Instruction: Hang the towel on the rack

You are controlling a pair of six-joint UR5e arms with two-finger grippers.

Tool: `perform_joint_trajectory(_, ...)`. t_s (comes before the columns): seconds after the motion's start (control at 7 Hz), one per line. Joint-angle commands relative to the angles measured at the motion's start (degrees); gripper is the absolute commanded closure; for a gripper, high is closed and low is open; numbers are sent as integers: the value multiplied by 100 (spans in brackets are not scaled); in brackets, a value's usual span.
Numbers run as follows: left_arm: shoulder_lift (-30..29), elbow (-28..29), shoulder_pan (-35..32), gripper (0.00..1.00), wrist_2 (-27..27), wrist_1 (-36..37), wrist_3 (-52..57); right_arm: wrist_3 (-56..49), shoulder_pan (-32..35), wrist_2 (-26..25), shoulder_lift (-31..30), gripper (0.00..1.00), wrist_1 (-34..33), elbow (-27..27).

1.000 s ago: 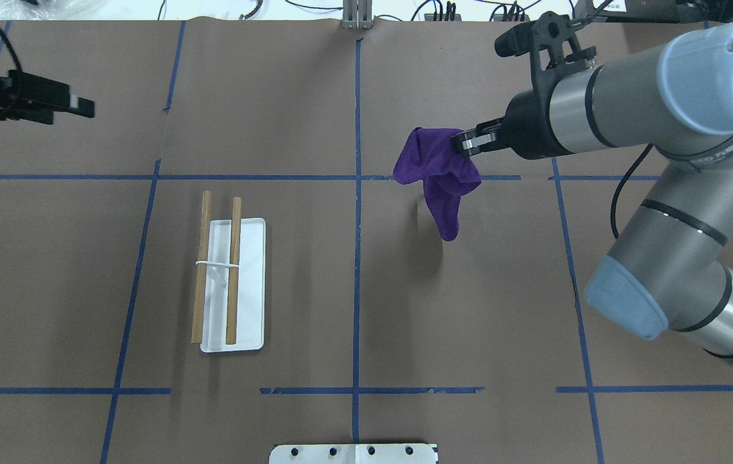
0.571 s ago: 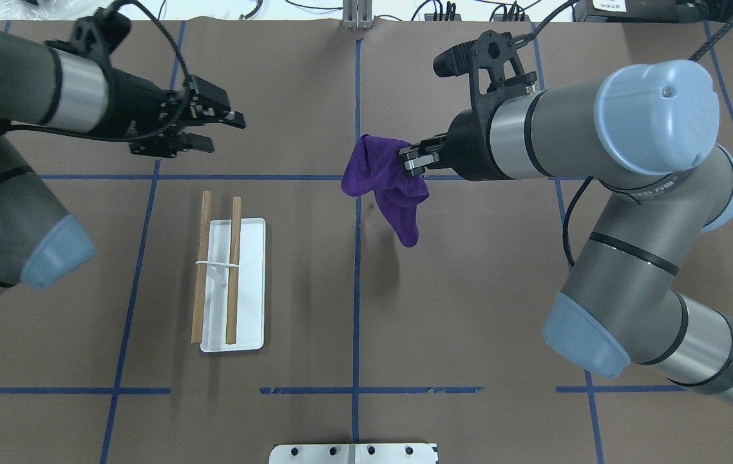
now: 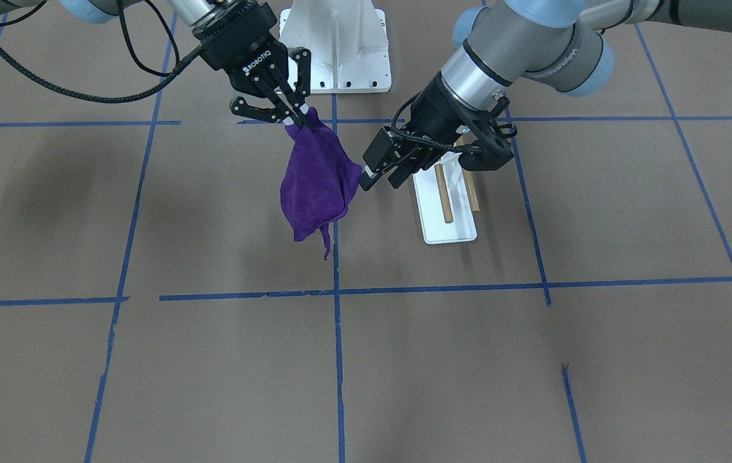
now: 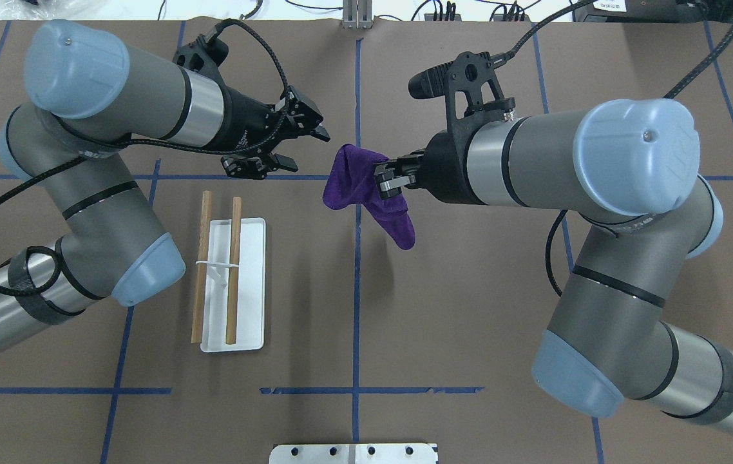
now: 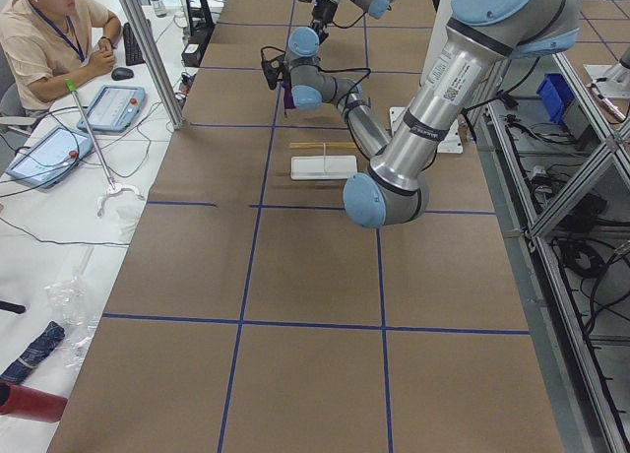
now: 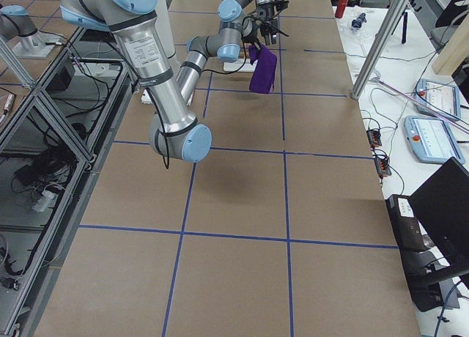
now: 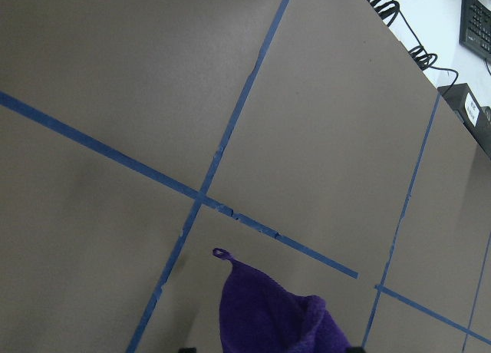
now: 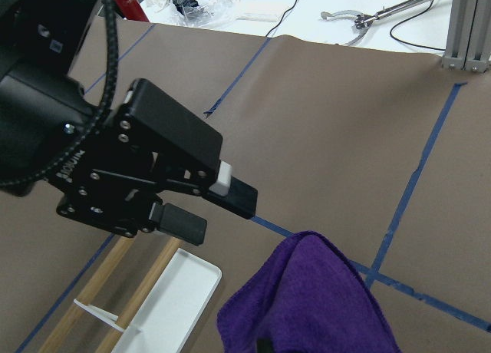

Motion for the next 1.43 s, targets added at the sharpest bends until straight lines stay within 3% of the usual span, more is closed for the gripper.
perform_joint_trajectory(0.0,-173,101,133,30,10,41,-190,0,-79,-99,8,100,18,49)
perform_joint_trajectory(0.57,-252,101,362,33,10,32,-190,0,-105,-160,34,100,9,128)
perform_joint_trajectory(0.71,-252,83,362,46,10,23,-199,0,-123,-178,34,100,18,137)
perform_joint_trajectory(1.0,-244,57,362,92,10,6,-190,0,-140,-187,34,100,9,137)
perform_joint_trajectory(1.14,-244,22,362,100,10,6,-199,0,-149,-187,69,100,9,128)
perform_joint_trajectory(1.29,-244,13,362,100,10,14,-190,0,-149,-187,70,100,9,128)
